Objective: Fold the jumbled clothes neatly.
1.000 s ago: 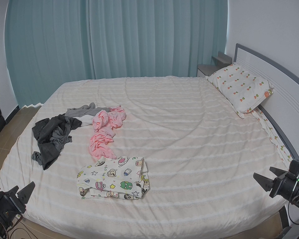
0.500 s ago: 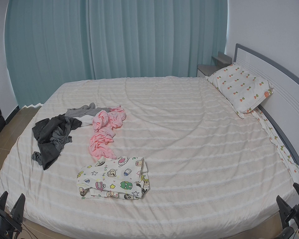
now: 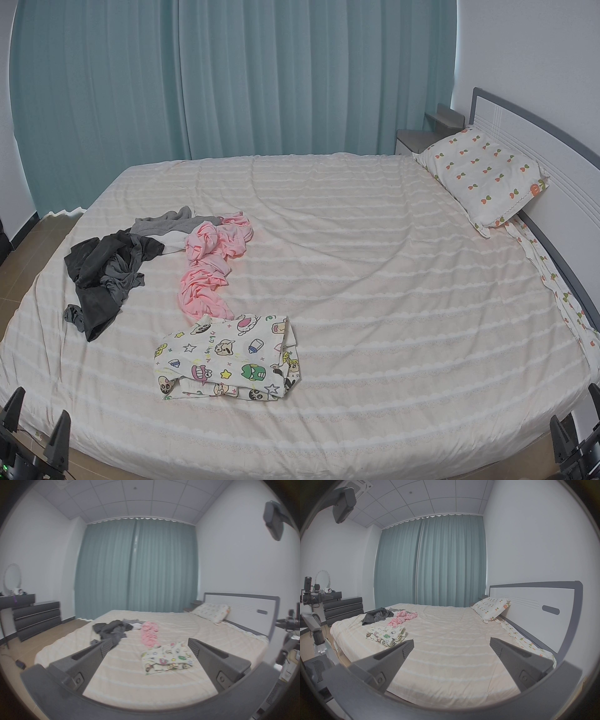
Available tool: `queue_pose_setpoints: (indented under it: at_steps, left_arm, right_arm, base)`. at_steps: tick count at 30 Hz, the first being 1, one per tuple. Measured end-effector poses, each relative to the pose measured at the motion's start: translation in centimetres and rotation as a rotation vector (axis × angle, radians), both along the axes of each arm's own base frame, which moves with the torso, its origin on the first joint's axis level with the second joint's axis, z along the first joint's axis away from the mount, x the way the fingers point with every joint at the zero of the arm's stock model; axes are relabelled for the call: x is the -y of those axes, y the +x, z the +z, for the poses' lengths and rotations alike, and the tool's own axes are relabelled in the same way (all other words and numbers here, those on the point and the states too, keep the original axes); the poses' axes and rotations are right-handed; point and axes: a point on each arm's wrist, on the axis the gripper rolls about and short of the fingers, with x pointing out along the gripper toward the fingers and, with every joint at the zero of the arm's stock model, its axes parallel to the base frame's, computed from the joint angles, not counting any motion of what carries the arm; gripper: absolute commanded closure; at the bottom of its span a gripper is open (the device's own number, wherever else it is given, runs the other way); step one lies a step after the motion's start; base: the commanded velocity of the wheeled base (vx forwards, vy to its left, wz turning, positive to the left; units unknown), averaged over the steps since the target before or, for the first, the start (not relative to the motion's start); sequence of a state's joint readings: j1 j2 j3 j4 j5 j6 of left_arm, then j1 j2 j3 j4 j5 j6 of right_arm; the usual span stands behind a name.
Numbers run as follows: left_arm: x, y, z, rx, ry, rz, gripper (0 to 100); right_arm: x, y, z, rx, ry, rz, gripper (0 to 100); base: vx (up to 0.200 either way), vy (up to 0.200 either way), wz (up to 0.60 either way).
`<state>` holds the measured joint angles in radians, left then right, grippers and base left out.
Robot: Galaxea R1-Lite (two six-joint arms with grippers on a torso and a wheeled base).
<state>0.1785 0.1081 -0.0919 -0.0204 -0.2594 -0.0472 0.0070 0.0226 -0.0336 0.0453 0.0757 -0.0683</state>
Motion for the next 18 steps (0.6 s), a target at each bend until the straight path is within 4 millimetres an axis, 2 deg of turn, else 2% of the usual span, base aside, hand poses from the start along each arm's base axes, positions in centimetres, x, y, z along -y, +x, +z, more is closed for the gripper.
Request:
queue_pose_setpoints:
  at_steps: [4, 11, 16, 18]
  left_arm:
    - [0.2, 0.2, 0.0, -0.003, 0.009, -0.106, 0]
    - [0.1, 0.5, -1.6, -0.067, -0.016, -0.143, 0]
    - [-0.1, 0.4, -1.8, -0.037, 0.016, -0.085, 0]
    - [-0.2, 0.3, -1.8, -0.031, 0.036, -0.01, 0]
  right_arm:
    - [0.0, 0.0, -0.1, 0.007, -0.001, 0.002, 0]
    - [0.0, 0.0, -0.2, 0.019, 0.0, 0.001, 0]
    - [0.0, 0.0, -0.2, 0.019, 0.005, 0.0, 0]
    - [0.0, 0.0, -0.2, 0.018, 0.008, -0.001, 0]
  base:
    - [0.0, 0.0, 0.0]
    - [0.0, 0.0, 0.0]
    - [0.0, 0.0, 0.0]
    - [0.0, 0.0, 0.0]
